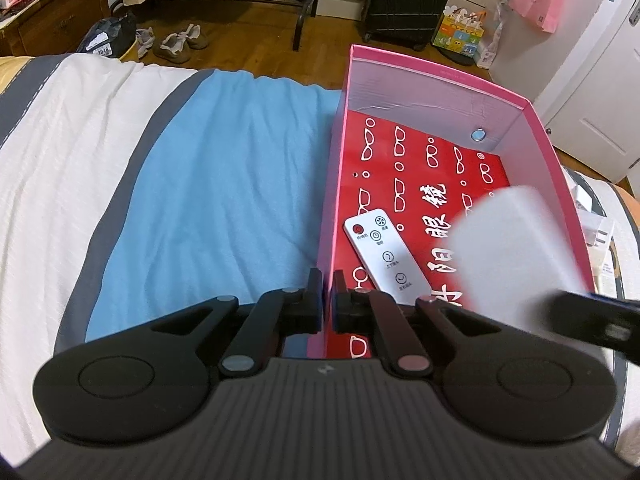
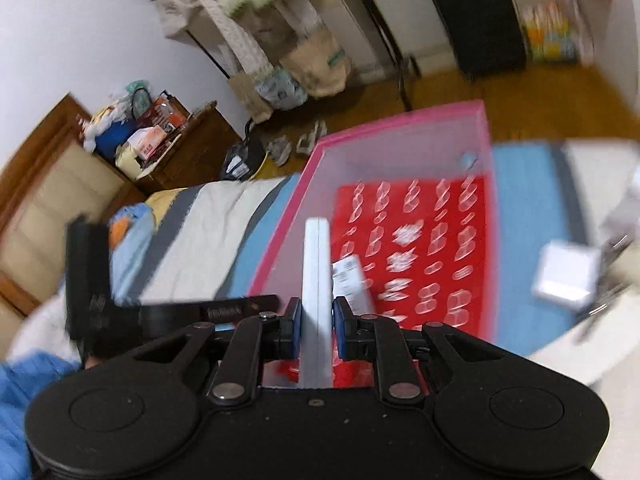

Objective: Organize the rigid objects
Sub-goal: 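Lower the power bank into the box beside the small remote, release, then return the right gripper to the pile and grasp the air-conditioner remote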

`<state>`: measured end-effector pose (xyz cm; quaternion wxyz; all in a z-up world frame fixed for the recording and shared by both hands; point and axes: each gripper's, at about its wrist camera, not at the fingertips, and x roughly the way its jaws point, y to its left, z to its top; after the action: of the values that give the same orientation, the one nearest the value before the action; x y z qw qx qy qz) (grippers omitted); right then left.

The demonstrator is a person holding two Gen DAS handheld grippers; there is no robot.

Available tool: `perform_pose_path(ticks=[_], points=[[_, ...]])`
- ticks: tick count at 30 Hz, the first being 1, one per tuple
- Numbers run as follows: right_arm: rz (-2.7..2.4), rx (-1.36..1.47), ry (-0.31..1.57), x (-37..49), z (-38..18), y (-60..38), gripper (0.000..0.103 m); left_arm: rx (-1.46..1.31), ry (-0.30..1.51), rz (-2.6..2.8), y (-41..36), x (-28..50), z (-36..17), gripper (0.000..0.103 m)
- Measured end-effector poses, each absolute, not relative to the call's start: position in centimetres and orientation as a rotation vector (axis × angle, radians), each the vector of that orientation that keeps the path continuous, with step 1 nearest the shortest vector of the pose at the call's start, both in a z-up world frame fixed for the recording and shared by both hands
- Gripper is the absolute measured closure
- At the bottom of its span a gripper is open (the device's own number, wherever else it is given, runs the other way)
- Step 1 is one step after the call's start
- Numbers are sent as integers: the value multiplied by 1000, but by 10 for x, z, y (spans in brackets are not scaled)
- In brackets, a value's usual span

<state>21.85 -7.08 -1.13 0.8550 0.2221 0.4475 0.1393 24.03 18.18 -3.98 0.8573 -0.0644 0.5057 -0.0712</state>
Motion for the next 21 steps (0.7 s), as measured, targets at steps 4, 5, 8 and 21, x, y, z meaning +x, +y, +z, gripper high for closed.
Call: perform_pose_path(ticks=[4,5,8,21], points=[[222,586,979,239,-44,-58,83,-144,1060,-159,184,240,-41,99],[199,589,980,239,-52,-53,83,-145,1059,-160,185,240,-41,99],[121,595,985,239,-70,-48,83,-146,1058,-163,186,240,-42,99],[124,347,951,211,-23,-51,68,-138,1058,-160,184,240,-43,99]])
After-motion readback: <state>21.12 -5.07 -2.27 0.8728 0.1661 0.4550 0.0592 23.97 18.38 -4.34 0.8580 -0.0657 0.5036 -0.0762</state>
